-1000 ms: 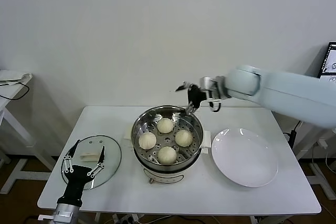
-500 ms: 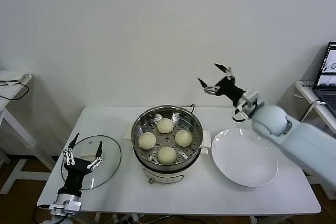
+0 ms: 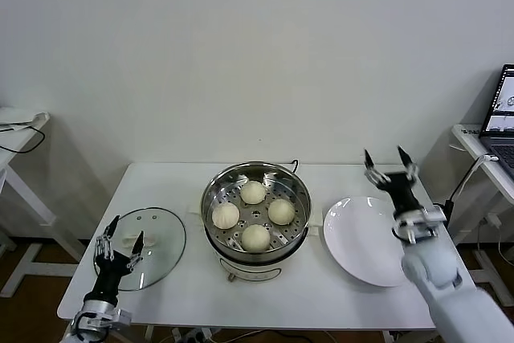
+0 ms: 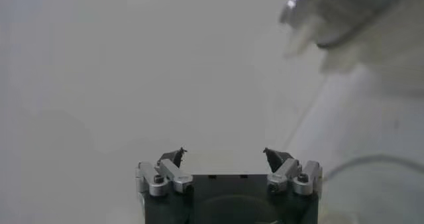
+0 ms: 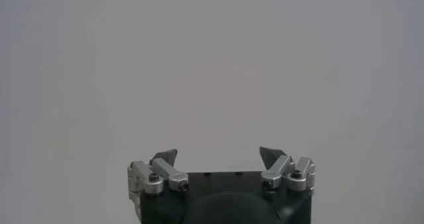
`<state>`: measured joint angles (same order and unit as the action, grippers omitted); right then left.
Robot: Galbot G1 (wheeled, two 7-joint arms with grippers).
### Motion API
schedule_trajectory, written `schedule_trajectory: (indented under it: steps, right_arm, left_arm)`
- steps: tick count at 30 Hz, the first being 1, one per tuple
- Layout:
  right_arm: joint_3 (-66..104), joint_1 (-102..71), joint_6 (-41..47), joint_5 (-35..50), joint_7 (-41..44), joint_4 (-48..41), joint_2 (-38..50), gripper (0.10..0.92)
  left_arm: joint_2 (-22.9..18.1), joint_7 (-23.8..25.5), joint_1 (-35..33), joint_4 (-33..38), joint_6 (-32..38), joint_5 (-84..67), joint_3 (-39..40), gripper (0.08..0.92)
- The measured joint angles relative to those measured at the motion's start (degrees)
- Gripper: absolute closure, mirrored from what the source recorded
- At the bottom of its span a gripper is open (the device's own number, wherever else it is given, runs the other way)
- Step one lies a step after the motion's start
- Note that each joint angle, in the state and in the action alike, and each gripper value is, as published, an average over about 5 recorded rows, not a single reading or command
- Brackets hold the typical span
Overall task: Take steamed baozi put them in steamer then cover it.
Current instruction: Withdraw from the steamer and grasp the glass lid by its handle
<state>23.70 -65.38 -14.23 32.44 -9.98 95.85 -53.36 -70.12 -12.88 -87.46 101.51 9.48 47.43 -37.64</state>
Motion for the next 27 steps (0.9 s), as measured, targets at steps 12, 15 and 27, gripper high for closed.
schedule_trajectory:
  steps: [12,15,27]
  right_arm:
    - [7.6,-8.0,-1.4,-3.1,0.3,1.0,-8.6,0.203]
    - [8.4,-8.8,-1.6,-3.6,0.4,1.0,-9.7,0.203]
    - [9.4,-10.2,-2.2,-5.1,1.0,-0.2,-12.5,0.203]
  left_arm:
    - [-0.5,-5.0,2.3,-8.0,-0.2,18.0,-0.5,0.177]
    - [-0.6,-6.0,3.1,-9.9,-0.2,21.0,-0.3,0.177]
    - [-0.8,-7.4,7.3,-15.5,-0.9,27.5,0.3,0.177]
